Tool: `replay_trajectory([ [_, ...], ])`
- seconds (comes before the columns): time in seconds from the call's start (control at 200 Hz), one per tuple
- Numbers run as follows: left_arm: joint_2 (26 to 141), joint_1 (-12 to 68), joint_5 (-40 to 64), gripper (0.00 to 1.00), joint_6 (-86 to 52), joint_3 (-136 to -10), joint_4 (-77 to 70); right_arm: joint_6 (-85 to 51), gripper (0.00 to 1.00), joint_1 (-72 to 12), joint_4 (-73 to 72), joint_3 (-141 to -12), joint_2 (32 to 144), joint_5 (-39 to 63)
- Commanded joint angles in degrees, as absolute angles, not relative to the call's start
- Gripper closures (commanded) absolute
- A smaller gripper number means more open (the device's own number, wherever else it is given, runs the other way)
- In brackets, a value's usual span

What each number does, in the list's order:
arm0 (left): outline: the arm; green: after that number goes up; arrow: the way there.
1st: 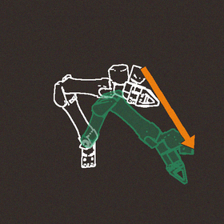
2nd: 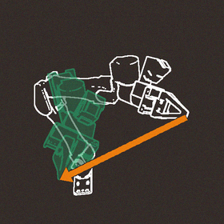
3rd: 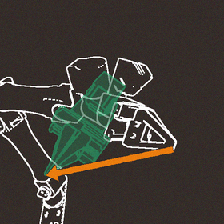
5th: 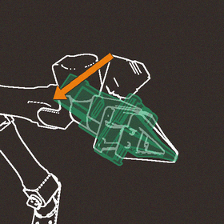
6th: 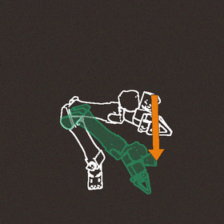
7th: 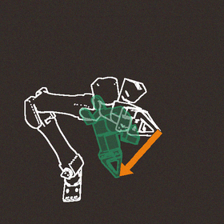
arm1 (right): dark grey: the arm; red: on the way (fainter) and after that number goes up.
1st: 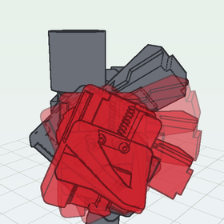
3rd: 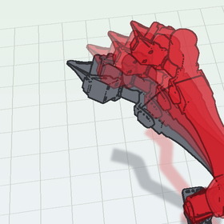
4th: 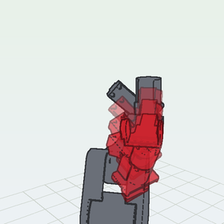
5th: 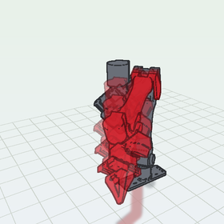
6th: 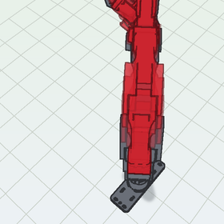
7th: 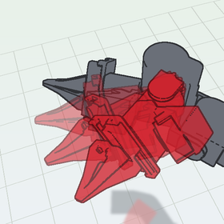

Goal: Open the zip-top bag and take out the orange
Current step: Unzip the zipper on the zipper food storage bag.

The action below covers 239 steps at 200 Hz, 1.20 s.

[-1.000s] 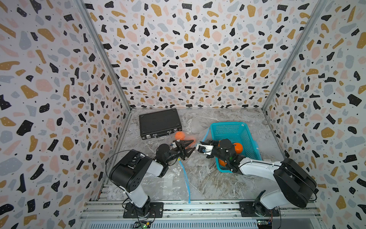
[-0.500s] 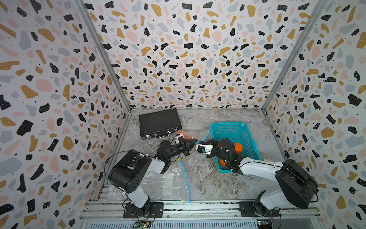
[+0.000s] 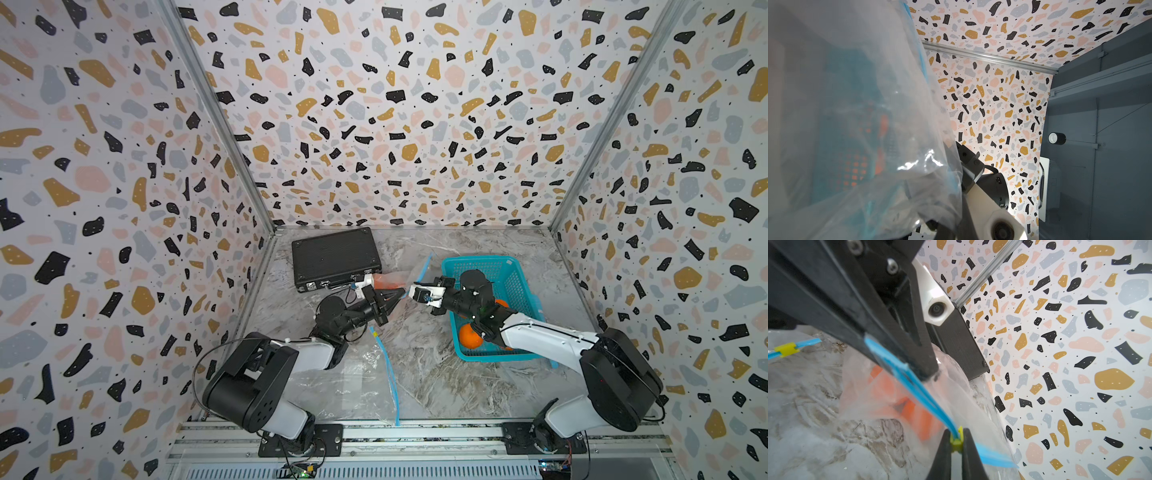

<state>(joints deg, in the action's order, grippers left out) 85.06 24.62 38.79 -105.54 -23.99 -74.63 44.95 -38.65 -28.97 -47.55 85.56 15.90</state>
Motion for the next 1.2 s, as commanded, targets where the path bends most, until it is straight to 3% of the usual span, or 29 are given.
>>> replay_trajectory([
  [0.0, 82.38, 24.36, 44.19, 1.0, -103.75, -22.98, -81.16, 44.42, 1.0, -35.71, -23.8, -49.81, 85.86, 10.61],
  [0.826, 70.83, 14.84, 46.71, 1.0, -103.1, -12.22, -81.18, 39.41, 1.0, -24.15, -14.51, -74.1, 105.82, 8.5],
  [1.096, 72.18, 14.8, 46.83, 1.0, -98.39, -12.82, -80.89, 28.39, 1.0, -24.02, -12.62, -75.07, 103.19, 16.76],
  [1.166, 72.31, 14.81, 51.09, 1.0, -92.36, -16.26, -71.2, 26.87, 1.0, -24.41, -12.31, -74.34, 101.92, 20.9],
  [1.191, 72.25, 14.85, 51.65, 0.87, -90.45, -17.3, -68.47, 26.95, 1.0, -24.65, -12.26, -74.07, 101.53, 21.9],
])
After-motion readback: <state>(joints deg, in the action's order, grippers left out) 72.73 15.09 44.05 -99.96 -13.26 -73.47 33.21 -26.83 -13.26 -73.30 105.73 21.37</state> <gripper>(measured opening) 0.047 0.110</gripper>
